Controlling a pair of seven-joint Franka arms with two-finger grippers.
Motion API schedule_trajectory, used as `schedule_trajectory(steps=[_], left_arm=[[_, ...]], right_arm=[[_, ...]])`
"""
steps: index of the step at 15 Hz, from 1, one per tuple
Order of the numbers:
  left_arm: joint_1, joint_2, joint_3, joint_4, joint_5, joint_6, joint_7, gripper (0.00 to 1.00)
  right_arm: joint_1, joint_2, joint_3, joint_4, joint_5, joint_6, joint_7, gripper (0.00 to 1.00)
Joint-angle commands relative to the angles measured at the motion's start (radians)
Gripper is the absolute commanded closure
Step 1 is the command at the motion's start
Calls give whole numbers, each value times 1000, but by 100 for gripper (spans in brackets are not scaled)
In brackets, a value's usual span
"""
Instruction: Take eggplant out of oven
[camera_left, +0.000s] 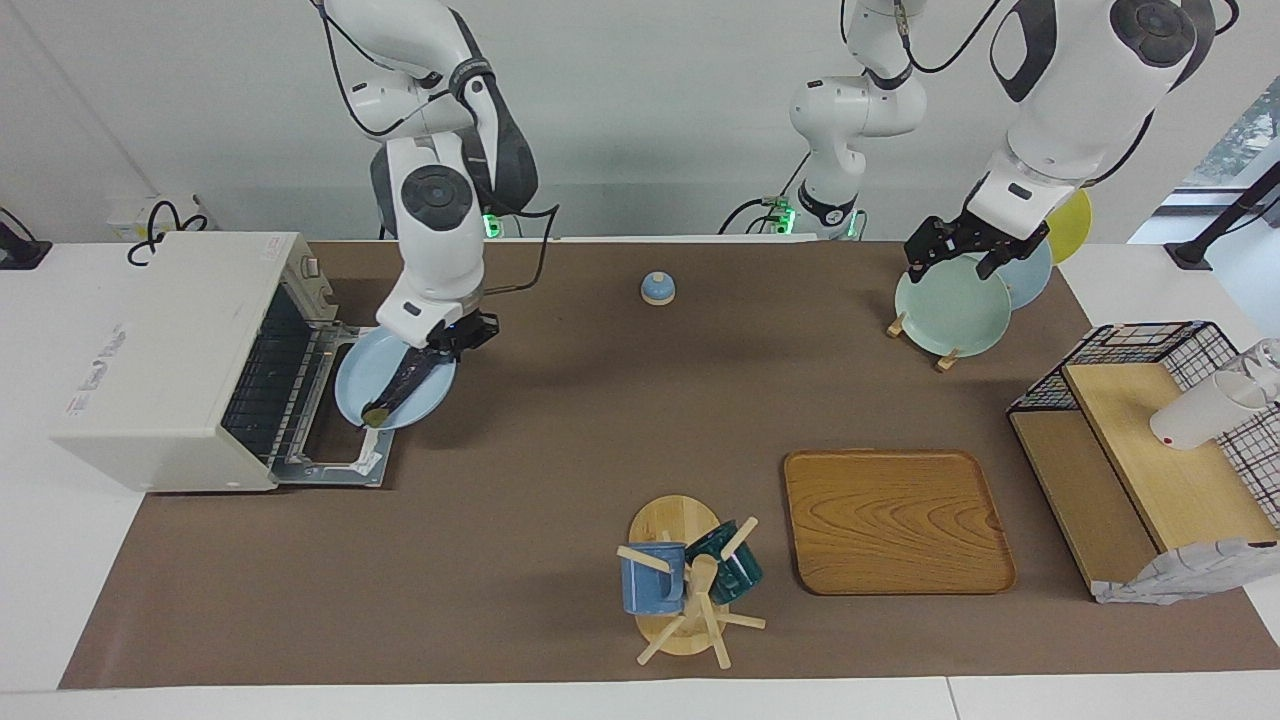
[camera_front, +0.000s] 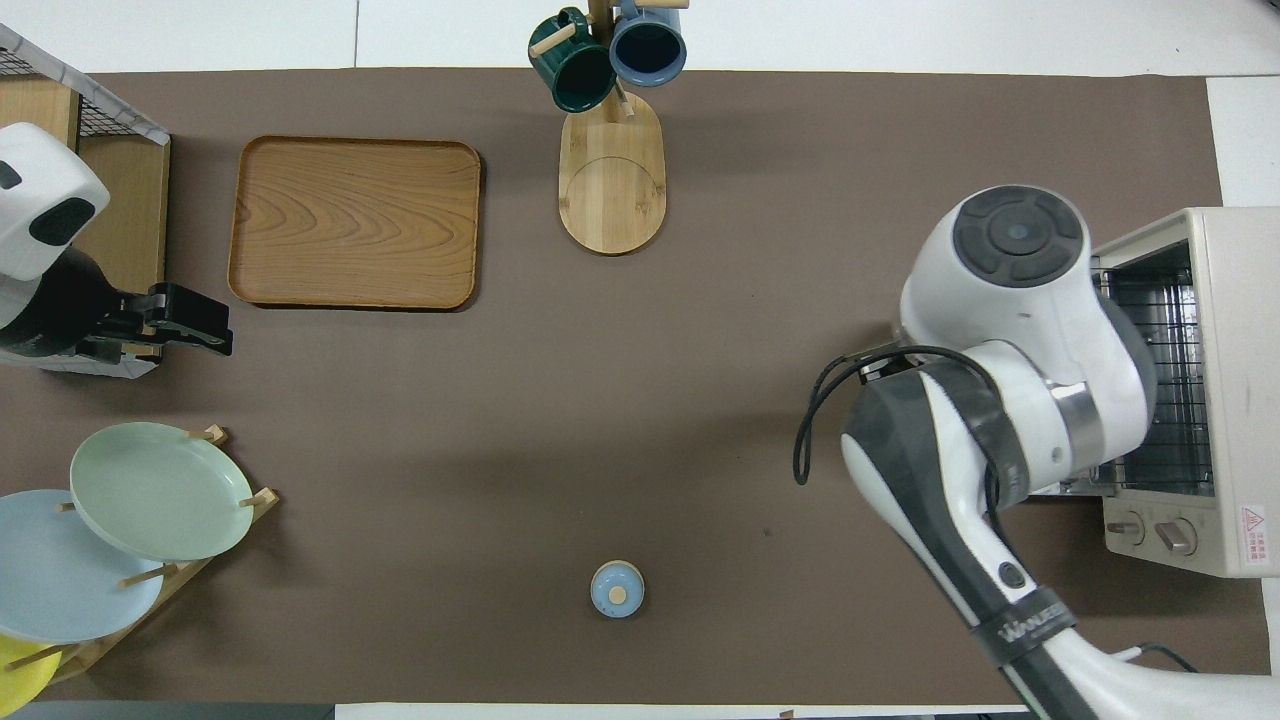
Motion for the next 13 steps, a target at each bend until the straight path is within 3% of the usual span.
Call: schedule_trajectory(steps=[1, 6, 9, 11, 13], left_arm=[[7, -5, -2, 5, 16, -22, 5, 0], [9, -3, -1, 7, 16, -13, 8, 0], [9, -3, 2, 7, 16, -5, 10, 0], [9, -3, 2, 9, 16, -1, 10, 0], [9, -2, 2, 9, 16, 33, 7, 0]], right_arm=[[90, 25, -3, 64, -9, -28, 93, 100], [281, 167, 5, 285, 37, -120, 303, 100], [379, 337, 23, 464, 67, -121, 356, 100], [419, 435, 30, 541, 77, -73, 475, 100], [422, 453, 59, 534, 87, 54, 489, 100]])
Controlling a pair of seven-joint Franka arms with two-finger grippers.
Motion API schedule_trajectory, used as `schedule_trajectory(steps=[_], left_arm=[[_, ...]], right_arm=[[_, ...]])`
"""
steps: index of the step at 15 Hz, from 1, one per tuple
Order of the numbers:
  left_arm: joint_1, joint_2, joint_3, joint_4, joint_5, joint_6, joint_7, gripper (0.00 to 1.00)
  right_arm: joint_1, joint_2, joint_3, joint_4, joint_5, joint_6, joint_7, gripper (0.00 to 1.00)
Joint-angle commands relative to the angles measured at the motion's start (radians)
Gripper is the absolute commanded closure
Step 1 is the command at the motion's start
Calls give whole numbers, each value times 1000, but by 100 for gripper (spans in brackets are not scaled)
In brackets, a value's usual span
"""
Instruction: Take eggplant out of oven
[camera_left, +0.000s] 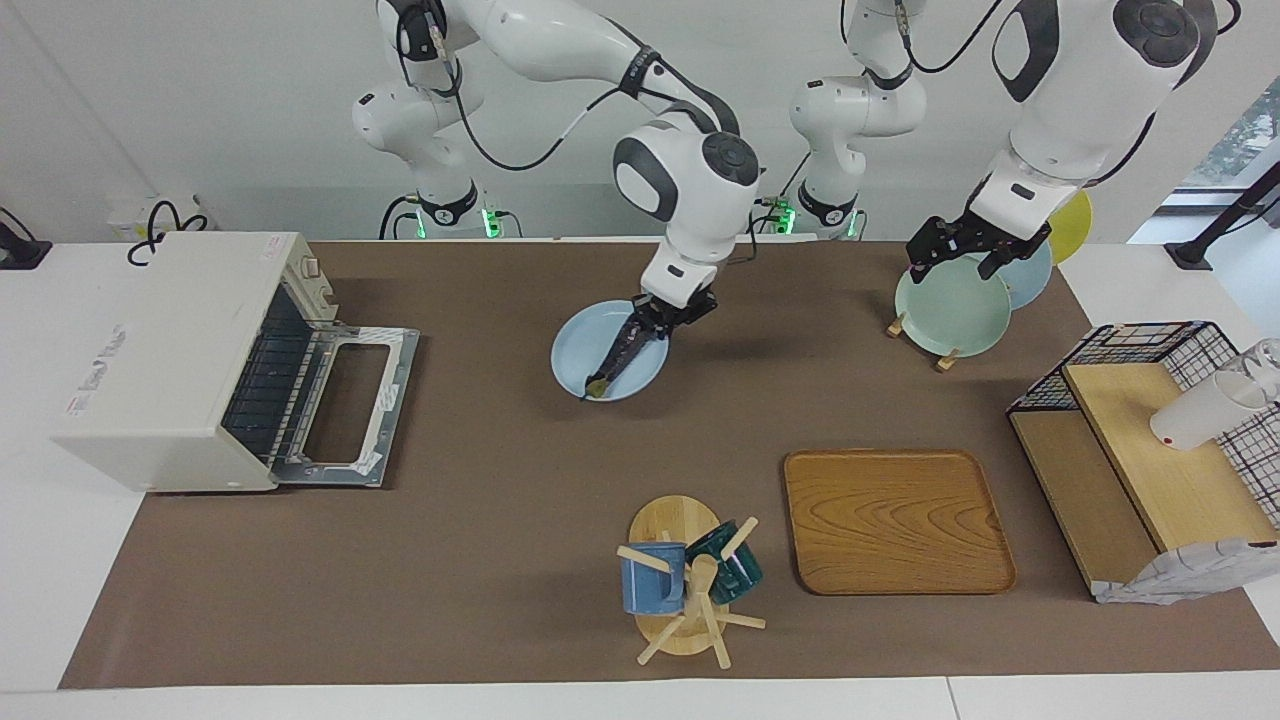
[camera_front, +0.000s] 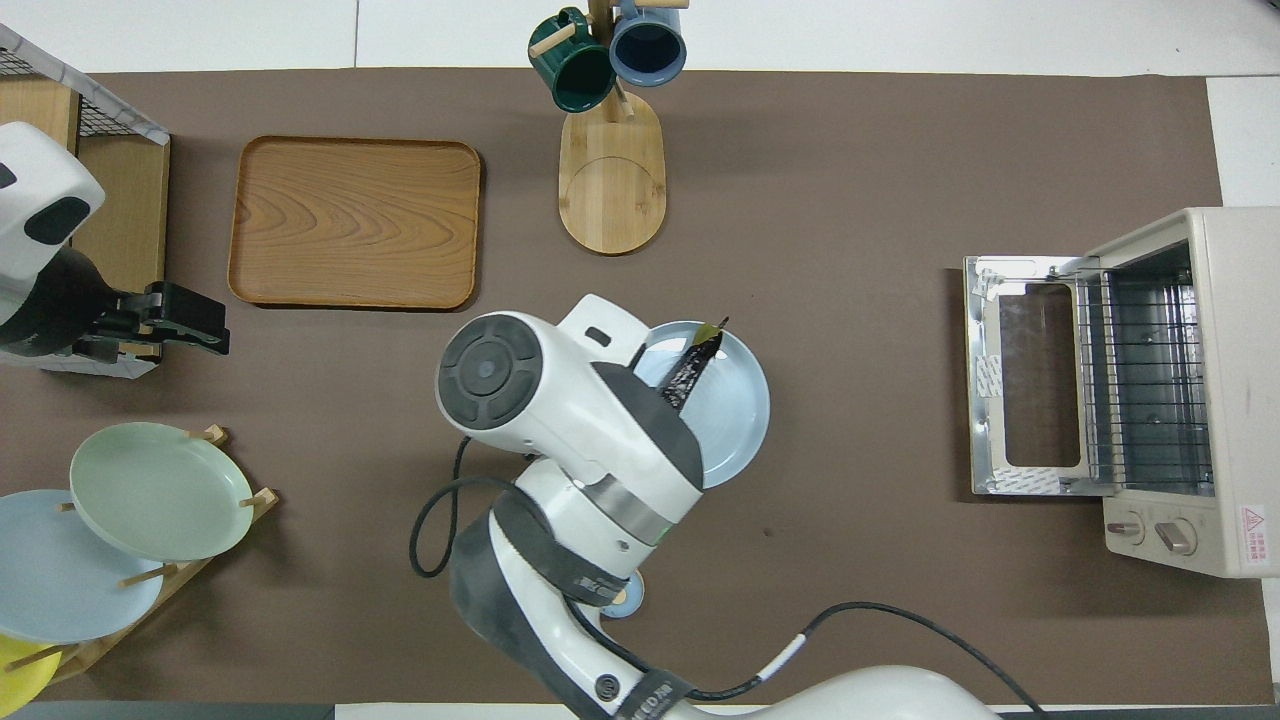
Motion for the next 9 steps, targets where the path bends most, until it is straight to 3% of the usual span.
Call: schedule_trajectory(steps=[1, 7, 9], left_arm=[[9, 0, -2, 8, 16, 27, 8, 0], [21, -2, -2, 7, 16, 30, 1, 0], [21, 0, -2, 7, 16, 36, 1, 0]], right_arm=[[-3, 73, 35, 70, 28, 85, 24, 100], [36, 111, 38, -23, 33, 274, 74, 100], [39, 108, 38, -15, 54, 285, 114, 85]])
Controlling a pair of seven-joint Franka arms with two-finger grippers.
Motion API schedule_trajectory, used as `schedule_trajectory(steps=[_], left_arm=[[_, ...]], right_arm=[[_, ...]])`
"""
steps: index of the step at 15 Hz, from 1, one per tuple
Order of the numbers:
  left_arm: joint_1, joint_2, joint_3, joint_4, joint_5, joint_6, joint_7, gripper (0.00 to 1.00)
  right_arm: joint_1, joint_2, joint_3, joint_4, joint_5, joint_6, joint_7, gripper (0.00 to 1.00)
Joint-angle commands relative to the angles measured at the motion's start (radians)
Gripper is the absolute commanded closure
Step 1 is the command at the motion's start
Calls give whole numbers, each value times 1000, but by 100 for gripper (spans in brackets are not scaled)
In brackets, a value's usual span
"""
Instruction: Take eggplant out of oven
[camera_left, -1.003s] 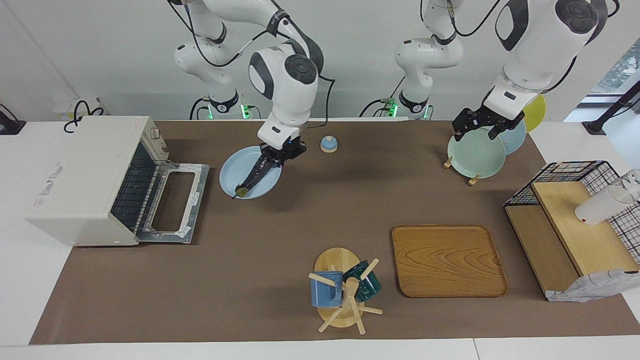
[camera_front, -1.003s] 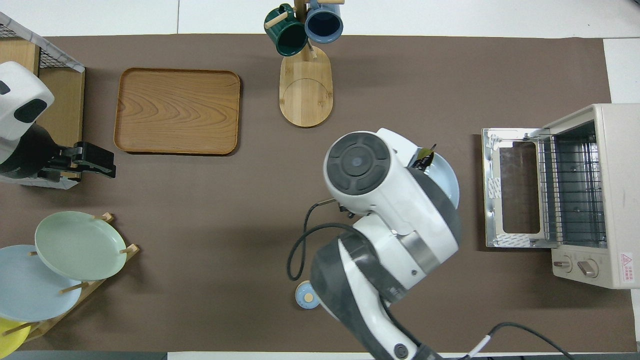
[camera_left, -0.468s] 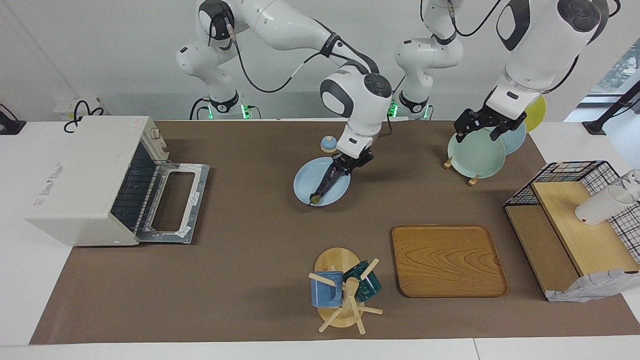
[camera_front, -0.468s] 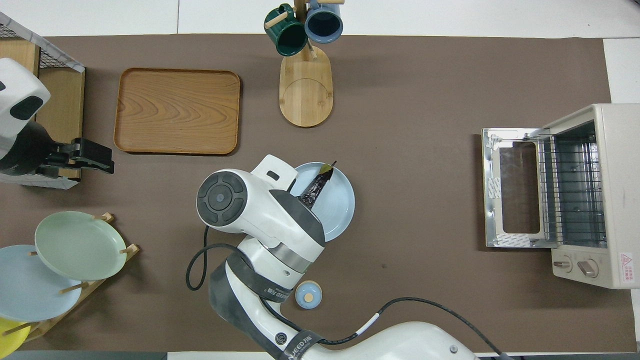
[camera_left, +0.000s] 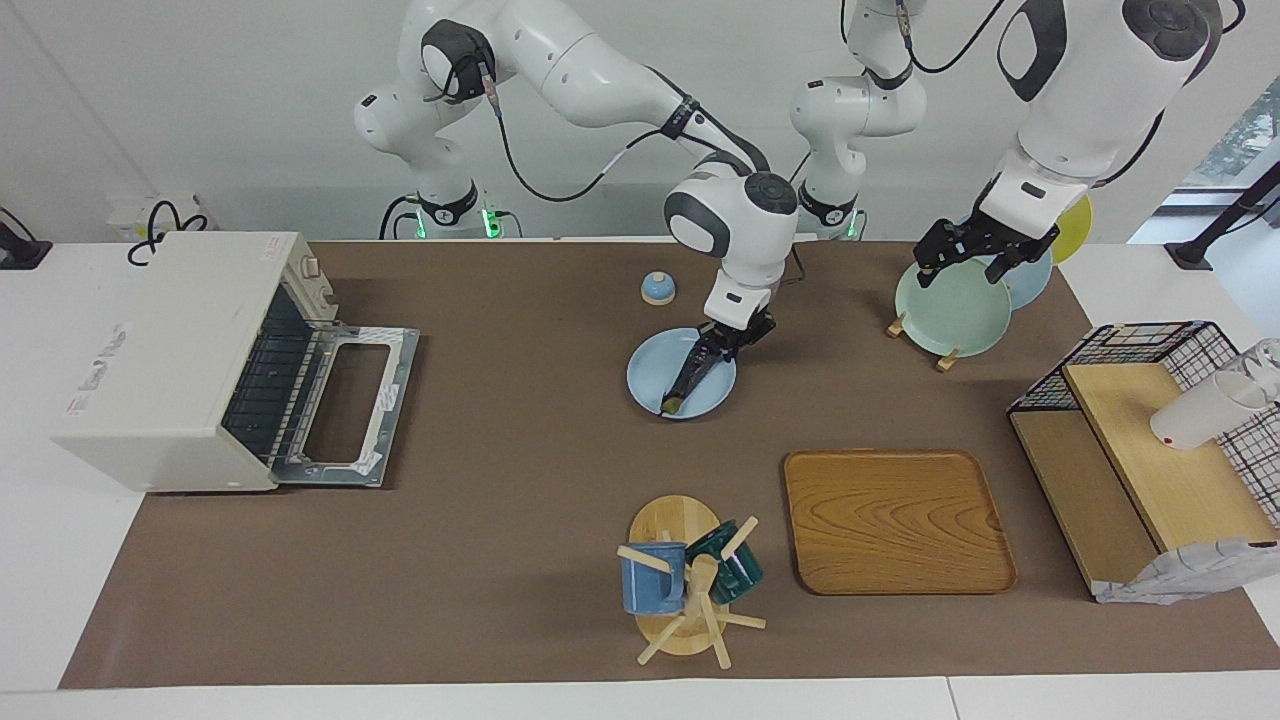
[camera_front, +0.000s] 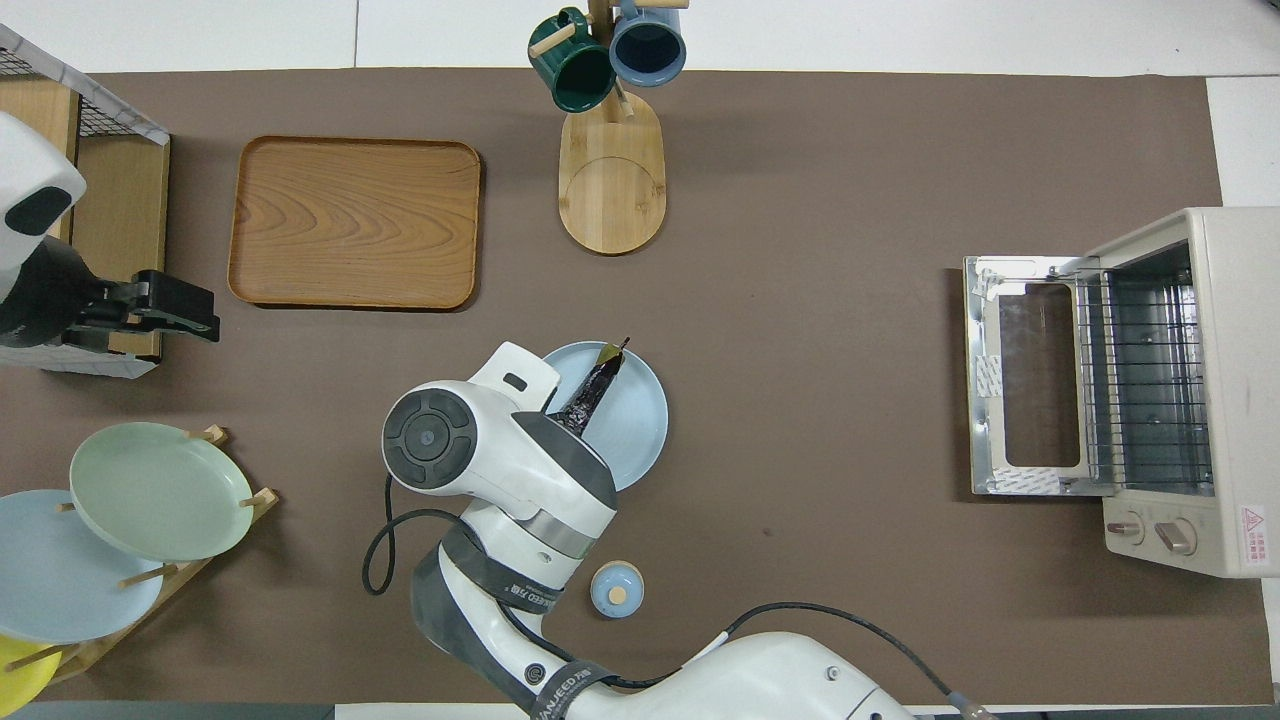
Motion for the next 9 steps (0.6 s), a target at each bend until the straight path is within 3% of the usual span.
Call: schedule_trajectory(steps=[1, 5, 7, 9], left_arm=[[7, 0, -3, 7, 16, 15, 1, 0], [7, 0, -5, 5, 16, 34, 7, 0], [4, 1, -6, 4, 16, 53, 8, 0], [-5, 0, -8, -18, 12, 87, 13, 0]], right_arm=[[-8, -13, 6, -5, 26, 32, 31, 66], [-69, -55, 6, 3, 22, 9, -34, 66], [-99, -104, 2, 1, 20, -65, -119, 70], [-150, -166, 0, 3, 19, -171, -130, 100]])
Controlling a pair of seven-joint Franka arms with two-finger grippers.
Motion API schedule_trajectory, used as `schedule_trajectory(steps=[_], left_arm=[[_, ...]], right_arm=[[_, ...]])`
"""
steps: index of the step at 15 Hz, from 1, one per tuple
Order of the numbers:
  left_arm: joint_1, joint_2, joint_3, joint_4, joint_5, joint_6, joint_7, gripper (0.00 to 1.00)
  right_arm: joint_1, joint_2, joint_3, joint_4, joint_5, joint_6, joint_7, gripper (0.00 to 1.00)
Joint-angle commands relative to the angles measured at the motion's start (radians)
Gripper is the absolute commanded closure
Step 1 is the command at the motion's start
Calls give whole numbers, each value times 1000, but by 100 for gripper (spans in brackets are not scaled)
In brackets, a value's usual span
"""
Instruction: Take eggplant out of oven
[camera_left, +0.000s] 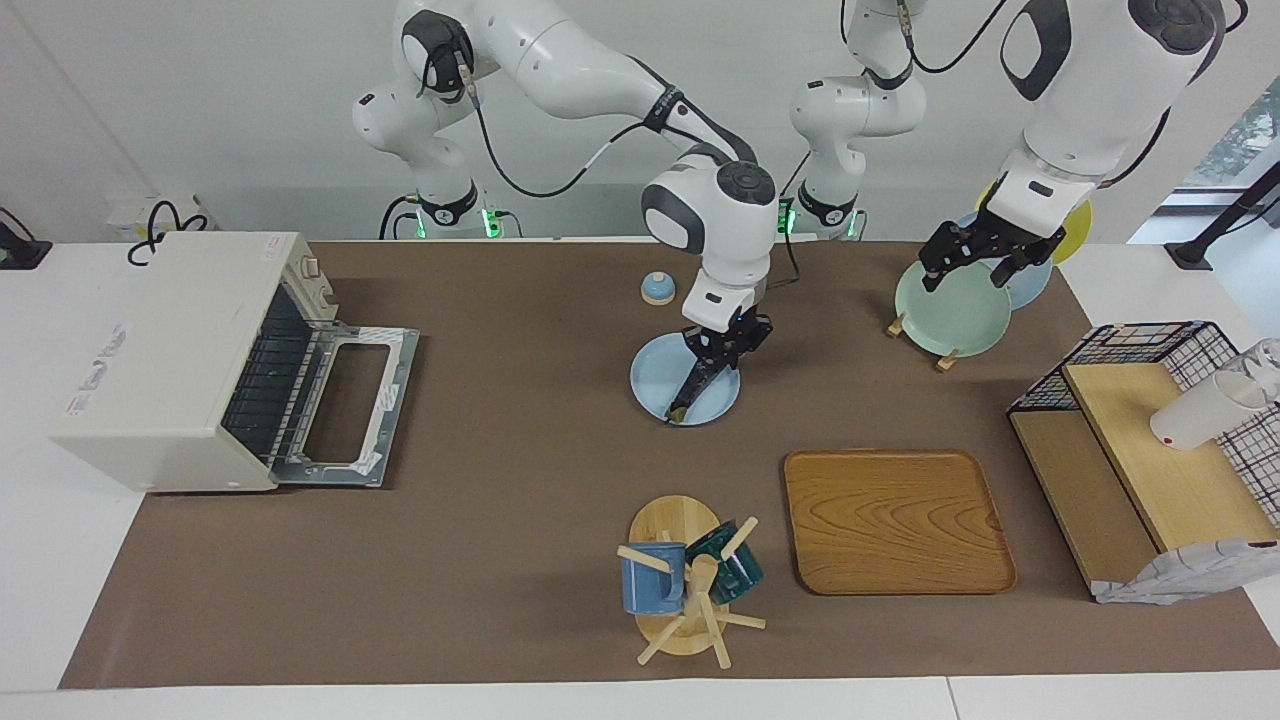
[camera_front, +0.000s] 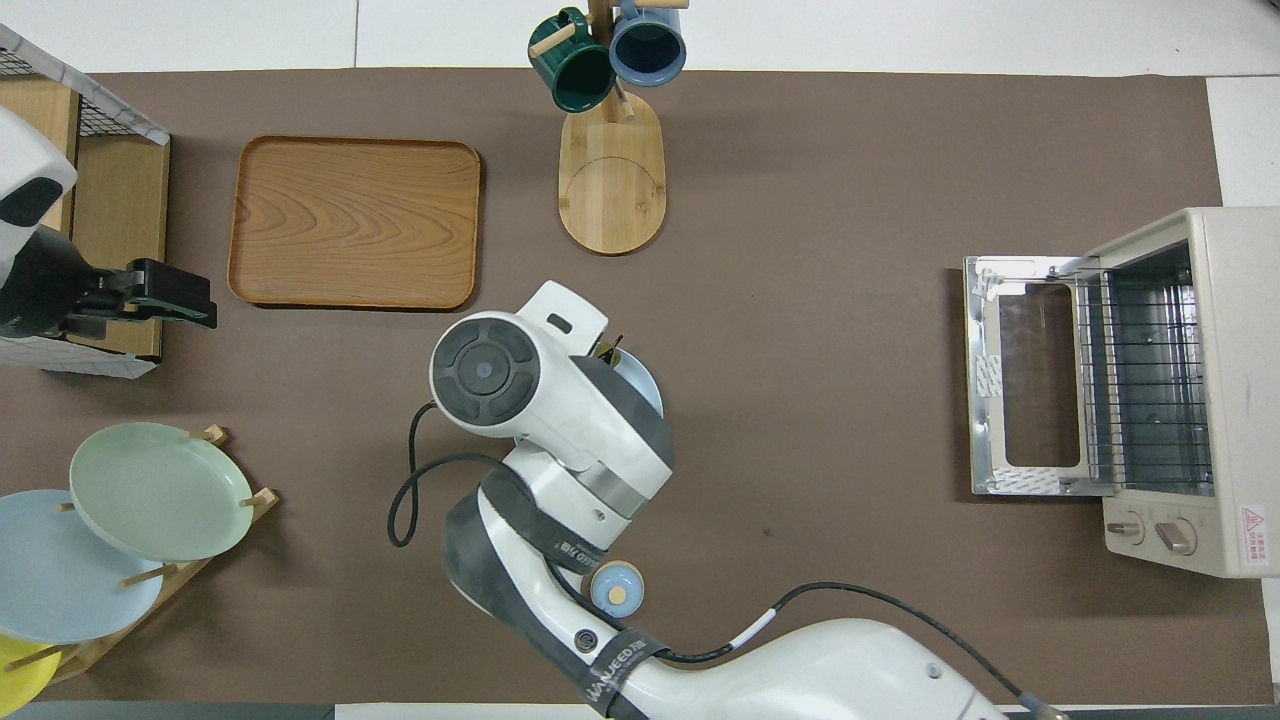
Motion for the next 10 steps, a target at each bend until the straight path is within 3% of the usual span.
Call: schedule_trajectory(steps=[1, 4, 6, 10], left_arm=[[-11, 6, -6, -24, 9, 58, 14, 0], [-101, -2, -12, -117, -2, 136, 14, 0], [-158, 21, -12, -128, -57, 167, 14, 0], [-287, 139, -12, -153, -83, 289, 15, 0]], right_arm=[[-55, -107, 1, -15, 6, -113, -40, 100], [-152, -155, 0, -24, -89, -279, -96, 100], [-210, -158, 1, -28, -129, -336, -113, 100], [-360, -201, 1, -166, -137, -287, -247, 100]])
